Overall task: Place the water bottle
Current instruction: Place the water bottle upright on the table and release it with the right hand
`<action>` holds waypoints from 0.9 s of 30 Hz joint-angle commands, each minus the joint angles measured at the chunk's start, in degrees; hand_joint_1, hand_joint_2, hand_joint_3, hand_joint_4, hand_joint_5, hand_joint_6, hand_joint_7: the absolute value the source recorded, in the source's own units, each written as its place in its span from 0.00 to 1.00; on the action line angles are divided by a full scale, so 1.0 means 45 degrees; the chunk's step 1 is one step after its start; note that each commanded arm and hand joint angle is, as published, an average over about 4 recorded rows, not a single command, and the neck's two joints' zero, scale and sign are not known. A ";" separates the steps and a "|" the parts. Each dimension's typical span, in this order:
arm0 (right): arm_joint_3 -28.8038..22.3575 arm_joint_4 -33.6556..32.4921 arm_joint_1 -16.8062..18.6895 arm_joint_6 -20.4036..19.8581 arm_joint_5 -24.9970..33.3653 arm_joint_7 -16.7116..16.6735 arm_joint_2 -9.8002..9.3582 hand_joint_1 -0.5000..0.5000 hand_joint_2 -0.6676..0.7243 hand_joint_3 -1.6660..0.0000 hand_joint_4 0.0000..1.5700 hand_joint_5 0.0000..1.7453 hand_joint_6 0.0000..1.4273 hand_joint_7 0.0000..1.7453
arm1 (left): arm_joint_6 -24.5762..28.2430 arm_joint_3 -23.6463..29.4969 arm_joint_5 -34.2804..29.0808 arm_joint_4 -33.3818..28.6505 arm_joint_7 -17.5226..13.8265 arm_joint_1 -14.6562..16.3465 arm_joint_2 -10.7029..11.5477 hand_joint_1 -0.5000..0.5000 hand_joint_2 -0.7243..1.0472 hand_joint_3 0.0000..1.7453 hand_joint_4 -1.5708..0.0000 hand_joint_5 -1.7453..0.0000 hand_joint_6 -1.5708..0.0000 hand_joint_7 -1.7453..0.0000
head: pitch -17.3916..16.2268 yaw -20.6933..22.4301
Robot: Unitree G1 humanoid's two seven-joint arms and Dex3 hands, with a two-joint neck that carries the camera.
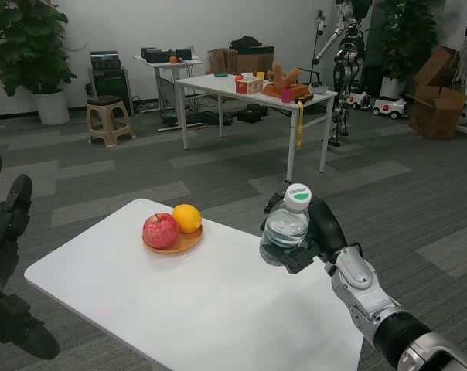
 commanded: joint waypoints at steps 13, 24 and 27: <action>-0.0017 -0.0194 -0.0488 -0.0114 0.0120 -0.0140 -0.0123 0.08 0.06 0.29 0.55 0.74 0.58 0.85 | 0.0306 -0.0384 -0.0401 0.0126 -0.0291 -0.0222 0.0158 0.02 0.00 0.05 1.00 1.00 1.00 1.00 | 0.0060 -0.0141; -0.0022 -0.0199 -0.0454 -0.0114 0.0124 -0.0140 -0.0103 0.08 0.06 0.29 0.55 0.72 0.58 0.88 | 0.0306 -0.0384 -0.0401 0.0146 -0.0291 -0.0217 0.0138 0.02 0.00 0.05 1.00 1.00 1.00 1.00 | -0.0028 -0.0144; -0.0037 -0.0242 -0.0293 -0.0134 0.0110 -0.0140 -0.0030 0.08 0.07 0.29 0.53 0.72 0.57 0.87 | 0.0306 -0.0384 -0.0401 0.0136 -0.0291 -0.0192 0.0138 0.02 0.00 0.05 1.00 1.00 1.00 1.00 | -0.0073 -0.0204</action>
